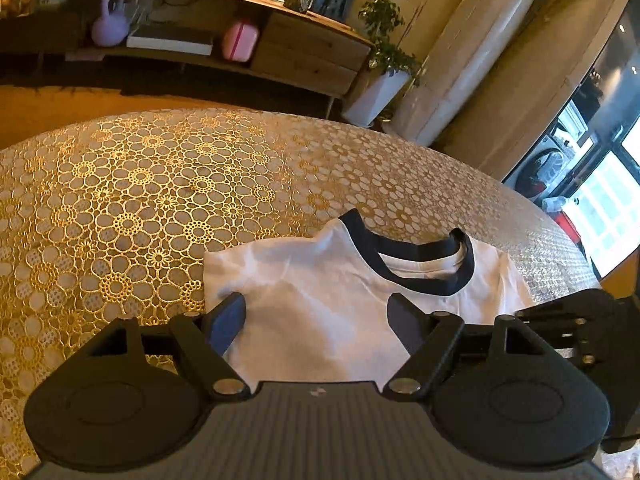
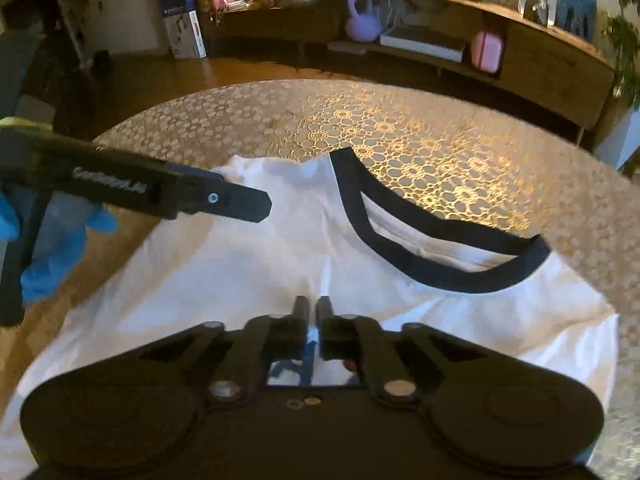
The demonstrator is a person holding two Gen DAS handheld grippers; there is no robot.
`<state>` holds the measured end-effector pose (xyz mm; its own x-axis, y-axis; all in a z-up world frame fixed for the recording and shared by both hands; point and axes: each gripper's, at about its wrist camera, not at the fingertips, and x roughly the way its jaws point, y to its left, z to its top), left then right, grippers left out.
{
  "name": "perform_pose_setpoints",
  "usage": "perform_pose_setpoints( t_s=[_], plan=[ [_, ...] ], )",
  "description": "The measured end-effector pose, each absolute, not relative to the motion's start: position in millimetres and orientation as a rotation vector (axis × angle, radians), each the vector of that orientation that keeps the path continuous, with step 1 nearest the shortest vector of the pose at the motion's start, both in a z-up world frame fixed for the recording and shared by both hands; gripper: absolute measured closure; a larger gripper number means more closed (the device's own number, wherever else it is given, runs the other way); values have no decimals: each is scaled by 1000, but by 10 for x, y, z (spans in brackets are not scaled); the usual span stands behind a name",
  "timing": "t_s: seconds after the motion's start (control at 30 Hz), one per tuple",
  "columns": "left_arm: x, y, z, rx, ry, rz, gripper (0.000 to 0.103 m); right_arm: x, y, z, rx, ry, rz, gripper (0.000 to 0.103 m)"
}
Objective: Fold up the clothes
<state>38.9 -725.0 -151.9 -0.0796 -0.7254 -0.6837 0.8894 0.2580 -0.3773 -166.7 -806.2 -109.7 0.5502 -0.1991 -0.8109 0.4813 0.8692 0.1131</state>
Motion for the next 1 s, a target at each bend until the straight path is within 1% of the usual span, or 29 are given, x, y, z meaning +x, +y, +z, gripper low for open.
perform_pose_setpoints(
  t_s=[0.1,0.23,0.3,0.37,0.47,0.57,0.7,0.9,1.0],
  plan=[
    [357,-7244,-1521,234,935,-1360,25,-1821,-8130,-1031,371,874,-424,0],
    [311,-7259,-1517,272,916,-1363,25,-1826,-8124,-1151,385,909,-419,0],
    [286,-7272,-1500,305,913,-1364,25,-1879,-8158,-1075,386,903,-414,0],
    [284,-7271,-1457,331,901,-1363,25,-2047,-8264,-924,381,851,-431,0],
    [340,-7224,-1364,361,835,-1334,25,-2388,-8587,-790,376,831,-598,0],
    [484,-7220,-1349,381,834,-1278,25,-2727,-8911,-657,370,808,-762,0],
    [579,-7249,-1399,382,886,-1266,25,-3014,-9254,-772,485,801,-824,0],
    [542,-7327,-1442,379,909,-1290,25,-3068,-9415,-1103,590,817,-810,0],
    [501,-7388,-1479,388,903,-1278,25,-2997,-9449,-1187,591,821,-809,0]
  ],
)
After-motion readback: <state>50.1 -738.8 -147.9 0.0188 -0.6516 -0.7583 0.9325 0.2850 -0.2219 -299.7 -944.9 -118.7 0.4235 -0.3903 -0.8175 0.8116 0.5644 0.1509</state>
